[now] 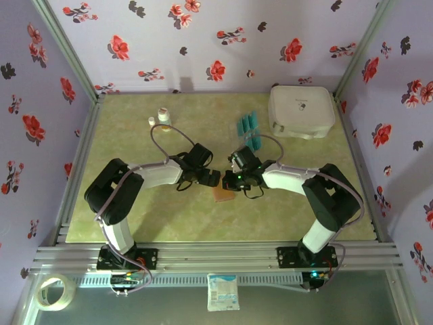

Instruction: Put the credit cards into the card holder

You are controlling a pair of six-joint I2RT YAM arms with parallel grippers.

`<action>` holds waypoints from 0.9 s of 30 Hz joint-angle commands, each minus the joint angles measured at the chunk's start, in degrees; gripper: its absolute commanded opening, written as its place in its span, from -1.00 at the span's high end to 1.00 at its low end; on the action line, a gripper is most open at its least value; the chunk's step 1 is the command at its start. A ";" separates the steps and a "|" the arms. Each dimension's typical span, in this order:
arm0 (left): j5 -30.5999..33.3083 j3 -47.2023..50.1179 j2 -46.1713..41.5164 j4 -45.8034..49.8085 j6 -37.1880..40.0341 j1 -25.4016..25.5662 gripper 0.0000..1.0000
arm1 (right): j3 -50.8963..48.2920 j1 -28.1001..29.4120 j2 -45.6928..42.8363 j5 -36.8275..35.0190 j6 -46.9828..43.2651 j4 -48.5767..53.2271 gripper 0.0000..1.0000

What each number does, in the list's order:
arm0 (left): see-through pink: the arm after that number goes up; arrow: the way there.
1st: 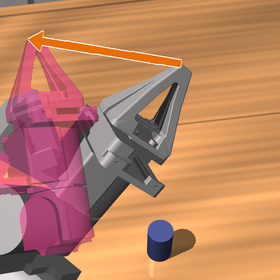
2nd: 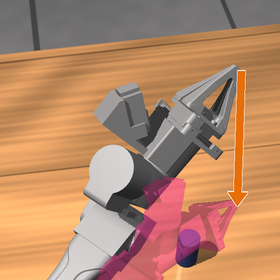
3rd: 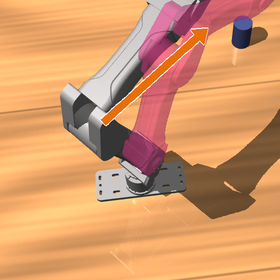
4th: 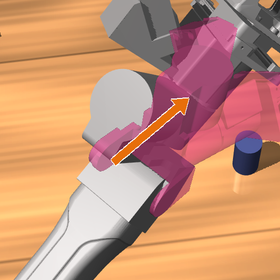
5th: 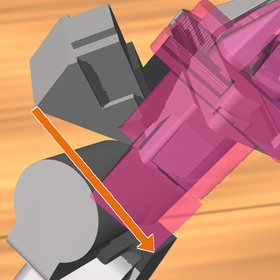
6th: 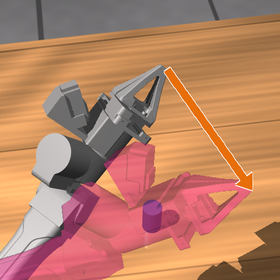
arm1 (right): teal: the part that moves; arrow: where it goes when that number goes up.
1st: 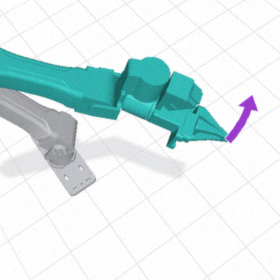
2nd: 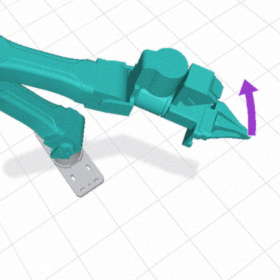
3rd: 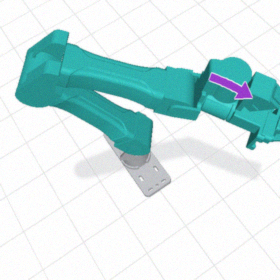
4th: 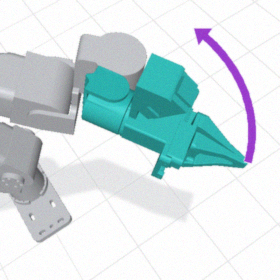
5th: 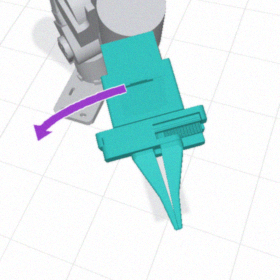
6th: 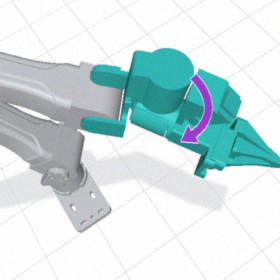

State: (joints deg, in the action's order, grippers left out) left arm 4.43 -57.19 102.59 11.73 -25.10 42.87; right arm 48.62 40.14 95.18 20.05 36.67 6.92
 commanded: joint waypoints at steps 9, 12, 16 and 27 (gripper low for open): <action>-0.80 1.75 4.09 -0.03 -0.38 -0.07 -0.99 | -2.99 0.38 1.76 -0.43 1.53 -0.59 1.00; -0.79 1.90 3.94 -0.04 -0.39 -0.05 -0.99 | -3.94 0.38 2.31 -0.92 1.58 -1.02 1.00; -0.73 2.07 3.68 -0.17 -0.47 -0.10 -0.99 | -5.86 -1.12 2.86 -1.03 3.42 -2.45 1.00; -0.75 2.43 3.28 -0.26 -0.21 -0.03 -0.99 | -1.71 -5.24 7.78 0.12 3.21 6.43 1.00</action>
State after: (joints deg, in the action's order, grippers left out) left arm 4.47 -57.12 102.59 11.57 -25.12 42.87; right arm 47.68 36.51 98.13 27.14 39.94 3.53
